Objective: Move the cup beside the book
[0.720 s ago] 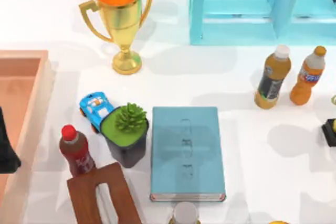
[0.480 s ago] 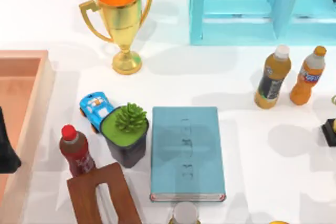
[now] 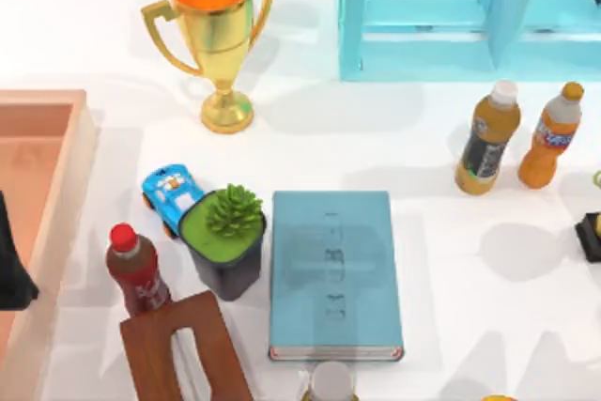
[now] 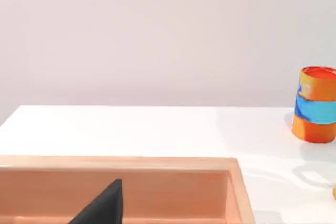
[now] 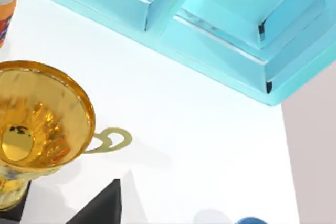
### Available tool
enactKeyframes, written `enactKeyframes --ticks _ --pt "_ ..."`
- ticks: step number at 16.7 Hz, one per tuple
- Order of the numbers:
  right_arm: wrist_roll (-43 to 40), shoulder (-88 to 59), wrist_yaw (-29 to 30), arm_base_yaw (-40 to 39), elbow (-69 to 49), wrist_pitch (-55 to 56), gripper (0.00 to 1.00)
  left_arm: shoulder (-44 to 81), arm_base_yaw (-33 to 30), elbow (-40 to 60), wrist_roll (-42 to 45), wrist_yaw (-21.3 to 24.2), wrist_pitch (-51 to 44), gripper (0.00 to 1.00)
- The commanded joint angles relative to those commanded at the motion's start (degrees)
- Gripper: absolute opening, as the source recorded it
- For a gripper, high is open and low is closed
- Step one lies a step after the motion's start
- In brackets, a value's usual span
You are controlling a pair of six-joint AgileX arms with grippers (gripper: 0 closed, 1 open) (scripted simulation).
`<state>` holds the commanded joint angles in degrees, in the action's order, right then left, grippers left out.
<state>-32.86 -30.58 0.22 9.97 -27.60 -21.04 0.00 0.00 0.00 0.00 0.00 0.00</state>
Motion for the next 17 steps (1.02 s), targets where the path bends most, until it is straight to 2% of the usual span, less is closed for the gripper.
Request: enactKeyframes --ticks 6,9,13,17 --pt "-39.63 -34.07 0.36 8.99 -26.01 -22.39 1.0 0.0 0.0 0.0 0.0 0.0 0.0 1.0" --pt "-56.29 -48.87 0.37 12.98 -38.03 -32.73 1.0 0.0 0.0 0.0 0.0 0.0 0.0 1.0" --pt "-74.45 -65.0 0.25 17.52 -51.65 -43.48 1.0 0.0 0.0 0.0 0.0 0.0 0.0 1.0" --pt "-85.51 -74.66 -0.06 20.62 -60.27 -49.93 1.0 0.0 0.0 0.0 0.0 0.0 0.0 1.0"
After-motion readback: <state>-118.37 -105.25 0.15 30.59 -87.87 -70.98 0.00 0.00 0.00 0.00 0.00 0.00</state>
